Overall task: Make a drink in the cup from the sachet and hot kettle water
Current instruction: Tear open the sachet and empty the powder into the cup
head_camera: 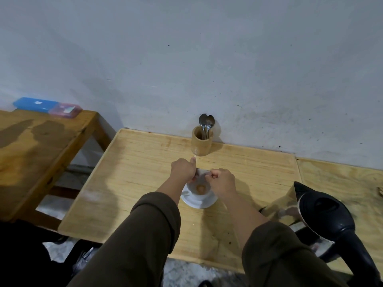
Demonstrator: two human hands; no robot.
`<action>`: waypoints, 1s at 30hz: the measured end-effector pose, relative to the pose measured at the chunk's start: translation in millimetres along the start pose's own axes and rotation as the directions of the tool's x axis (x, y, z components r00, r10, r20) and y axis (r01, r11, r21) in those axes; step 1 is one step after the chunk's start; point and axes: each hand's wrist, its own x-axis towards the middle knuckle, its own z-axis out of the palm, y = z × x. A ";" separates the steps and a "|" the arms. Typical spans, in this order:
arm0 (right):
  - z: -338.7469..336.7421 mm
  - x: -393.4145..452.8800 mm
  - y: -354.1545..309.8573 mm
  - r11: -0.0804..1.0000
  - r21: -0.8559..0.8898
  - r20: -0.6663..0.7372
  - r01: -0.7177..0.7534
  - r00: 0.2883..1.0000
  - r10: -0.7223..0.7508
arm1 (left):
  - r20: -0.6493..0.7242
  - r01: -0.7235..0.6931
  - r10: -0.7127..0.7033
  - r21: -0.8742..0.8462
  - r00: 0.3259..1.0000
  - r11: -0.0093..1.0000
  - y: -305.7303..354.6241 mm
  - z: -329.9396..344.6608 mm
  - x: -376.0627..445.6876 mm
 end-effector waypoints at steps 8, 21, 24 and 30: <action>3.1 -1.4 -5.6 0.998 0.017 -0.029 -0.063 0.998 0.064 | 0.035 -0.007 0.007 -0.001 0.999 1.000 -4.9 3.8 0.0; 7.5 -3.8 -5.7 0.996 -0.084 0.005 -0.024 1.000 0.024 | 0.015 -0.037 0.039 -0.101 0.999 0.994 -6.1 -3.5 -5.6; 7.7 -3.5 -4.7 0.997 -0.047 -0.007 -0.056 0.998 0.056 | 0.032 -0.033 0.035 -0.082 0.999 0.996 -5.2 -4.3 -9.3; 6.9 -3.4 -3.7 0.999 -0.025 -0.037 -0.040 0.999 0.039 | 0.046 -0.045 0.048 -0.057 0.998 0.997 -1.9 -7.5 -14.0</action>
